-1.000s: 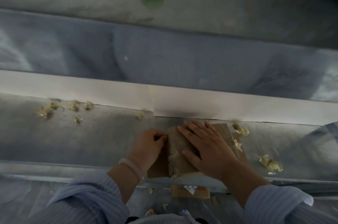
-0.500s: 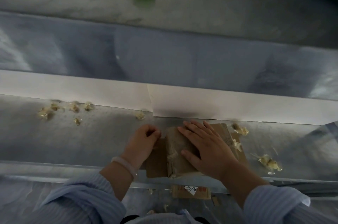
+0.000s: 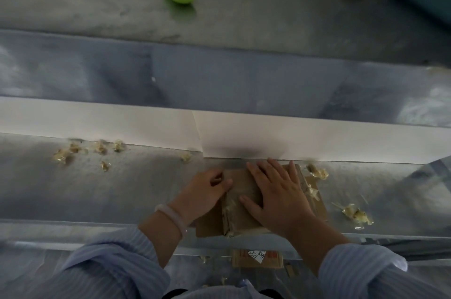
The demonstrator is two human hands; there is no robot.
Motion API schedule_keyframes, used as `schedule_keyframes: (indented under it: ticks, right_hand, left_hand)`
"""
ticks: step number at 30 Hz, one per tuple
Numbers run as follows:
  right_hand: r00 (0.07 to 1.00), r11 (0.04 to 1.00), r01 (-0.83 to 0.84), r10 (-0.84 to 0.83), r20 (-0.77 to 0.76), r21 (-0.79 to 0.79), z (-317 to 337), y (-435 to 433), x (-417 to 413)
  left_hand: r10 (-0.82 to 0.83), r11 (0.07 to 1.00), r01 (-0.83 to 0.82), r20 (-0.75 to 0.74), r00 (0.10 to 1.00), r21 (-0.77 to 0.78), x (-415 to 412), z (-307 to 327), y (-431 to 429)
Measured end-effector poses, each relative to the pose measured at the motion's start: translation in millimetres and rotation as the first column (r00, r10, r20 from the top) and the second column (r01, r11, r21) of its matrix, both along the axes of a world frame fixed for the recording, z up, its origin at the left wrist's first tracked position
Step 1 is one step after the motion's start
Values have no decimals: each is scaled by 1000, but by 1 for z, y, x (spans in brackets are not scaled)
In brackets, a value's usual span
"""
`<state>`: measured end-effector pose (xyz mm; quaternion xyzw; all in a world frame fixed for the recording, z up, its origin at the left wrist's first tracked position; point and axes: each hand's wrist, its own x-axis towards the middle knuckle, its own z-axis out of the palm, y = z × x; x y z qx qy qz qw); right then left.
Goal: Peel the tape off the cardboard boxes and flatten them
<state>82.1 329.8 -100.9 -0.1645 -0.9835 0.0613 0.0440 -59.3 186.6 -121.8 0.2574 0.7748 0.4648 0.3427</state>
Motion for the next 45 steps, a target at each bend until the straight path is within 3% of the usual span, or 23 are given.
schedule_keyframes:
  ticks: [2, 4, 6, 8, 10, 14, 17, 26, 30, 35, 38, 42, 45]
  right_hand:
    - [996, 1000, -3, 4, -89, 10, 2, 1, 1]
    - [972, 999, -4, 16, -236, 51, 6, 2, 3]
    - [912, 993, -5, 52, -407, 116, 12, 2, 5]
    - [862, 989, -3, 78, -501, 148, 17, 5, 5]
    - [871, 990, -11, 79, -486, 143, 17, 7, 5]
    - [925, 989, -25, 77, -371, 144, 7, 3, 8]
    - [916, 992, -22, 69, -395, 122, 4, 1, 12]
    - [906, 993, -47, 87, -414, 106, 3, 4, 15]
    - [907, 994, -55, 88, -411, 92, 3, 4, 15]
    - [895, 991, -74, 115, -431, 111, 6, 6, 15]
    - [897, 991, -73, 115, -426, 115, 11, 9, 12]
    - [944, 995, -60, 82, -321, 76, 26, 24, 3]
    - [978, 994, -105, 108, -181, 27, 44, 35, -6]
  left_hand:
    - [51, 997, -49, -30, 998, 52, 3, 6, 0]
    - [98, 973, -84, -57, 994, 213, 6, 13, -2]
    - [74, 939, -24, -135, 988, 344, 6, 21, -7]
    - [31, 926, 83, -292, 956, 369, 2, 25, -13]
    - [6, 921, 151, -402, 916, 358, -2, 24, -17]
    - [33, 911, 170, -478, 877, 375, -1, 20, -22]
    - [37, 933, 145, -488, 872, 330, 2, 21, -24]
    - [-48, 959, 231, -708, 705, 166, -4, 36, -27]
    - [-35, 971, 186, -678, 734, 152, -5, 45, -21]
    - [-128, 984, 179, -719, 683, -5, -4, 58, -8]
    - [-102, 975, 214, -725, 681, 64, -2, 55, -10]
    - [39, 953, 135, -550, 834, 272, 1, 46, -20]
    - [75, 930, 7, -208, 975, 368, 0, 40, -24]
